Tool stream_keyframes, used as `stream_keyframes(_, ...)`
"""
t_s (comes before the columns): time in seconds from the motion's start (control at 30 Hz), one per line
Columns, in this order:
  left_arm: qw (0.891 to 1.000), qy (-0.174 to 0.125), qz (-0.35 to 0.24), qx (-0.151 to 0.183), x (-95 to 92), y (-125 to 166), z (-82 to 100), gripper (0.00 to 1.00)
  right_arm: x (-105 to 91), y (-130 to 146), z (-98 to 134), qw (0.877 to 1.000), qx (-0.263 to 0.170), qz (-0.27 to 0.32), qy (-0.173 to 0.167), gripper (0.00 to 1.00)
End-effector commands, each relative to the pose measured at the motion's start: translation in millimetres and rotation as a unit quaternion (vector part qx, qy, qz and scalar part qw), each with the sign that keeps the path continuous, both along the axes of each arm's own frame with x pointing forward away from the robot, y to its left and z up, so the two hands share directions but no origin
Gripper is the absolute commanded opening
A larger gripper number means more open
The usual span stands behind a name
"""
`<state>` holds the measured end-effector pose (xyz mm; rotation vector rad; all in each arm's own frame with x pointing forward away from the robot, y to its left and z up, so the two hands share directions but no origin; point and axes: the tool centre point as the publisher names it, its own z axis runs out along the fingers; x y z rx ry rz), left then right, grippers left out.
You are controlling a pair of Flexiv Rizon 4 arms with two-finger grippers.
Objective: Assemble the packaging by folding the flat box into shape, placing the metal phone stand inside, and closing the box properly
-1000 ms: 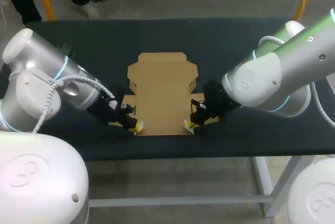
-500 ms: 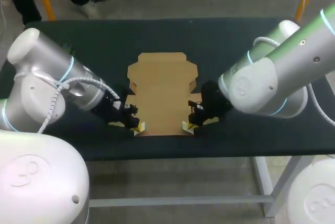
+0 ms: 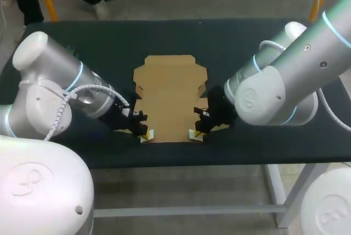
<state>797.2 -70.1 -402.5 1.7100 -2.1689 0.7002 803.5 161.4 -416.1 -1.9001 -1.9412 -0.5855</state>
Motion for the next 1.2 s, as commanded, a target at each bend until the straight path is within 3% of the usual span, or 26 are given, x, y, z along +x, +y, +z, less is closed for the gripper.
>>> stream_keyframes(0.03,1.0,-0.001,0.003,0.007,-1.1,-2.7,-1.7,0.0,-2.1,5.3,-2.6,1.0,-0.016,-0.005,-0.004,0.0)
stream_keyframes(0.9,0.999,0.006,0.011,0.042,-1.5,-5.6,-17.9,0.0,-2.0,4.9,-17.2,1.0,-0.029,-0.007,0.009,0.0)
stream_keyframes(1.2,1.0,-0.008,0.008,0.012,-4.0,3.3,5.4,0.0,-0.6,-5.2,3.9,1.0,0.012,0.001,-0.004,0.0)
